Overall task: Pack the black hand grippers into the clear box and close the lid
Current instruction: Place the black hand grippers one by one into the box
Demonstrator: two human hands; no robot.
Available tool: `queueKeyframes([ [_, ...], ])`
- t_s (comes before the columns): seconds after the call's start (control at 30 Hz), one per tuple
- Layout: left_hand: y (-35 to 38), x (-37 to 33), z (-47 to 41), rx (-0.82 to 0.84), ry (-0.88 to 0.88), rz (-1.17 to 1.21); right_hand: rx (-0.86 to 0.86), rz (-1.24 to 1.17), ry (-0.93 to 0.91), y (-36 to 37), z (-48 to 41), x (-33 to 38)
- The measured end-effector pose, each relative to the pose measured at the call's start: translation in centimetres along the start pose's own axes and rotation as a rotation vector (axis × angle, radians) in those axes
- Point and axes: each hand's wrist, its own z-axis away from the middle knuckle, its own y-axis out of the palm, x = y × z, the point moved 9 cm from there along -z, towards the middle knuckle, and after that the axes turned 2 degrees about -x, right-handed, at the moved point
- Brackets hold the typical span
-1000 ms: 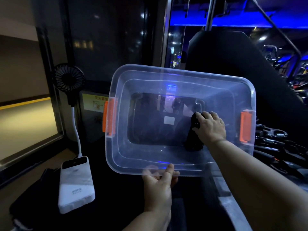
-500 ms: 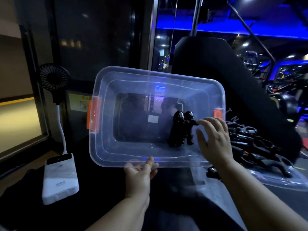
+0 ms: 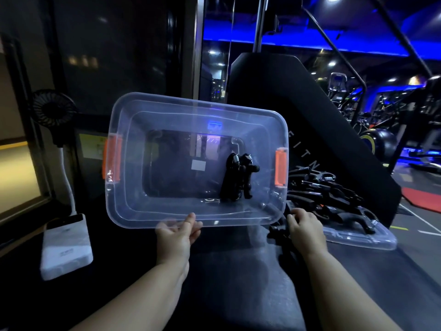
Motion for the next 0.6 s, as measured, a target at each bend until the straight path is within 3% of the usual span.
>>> queueKeyframes([
  [0.37,-0.2,0.3,-0.3,-0.003,0.005,-0.003,0.184,0.311,-0.035,1.7,0.5,-0.3],
  [0.6,-0.1,0.3,-0.3,-0.008,0.001,0.004,0.186,0.328,0.022,1.2,1.4,-0.5],
])
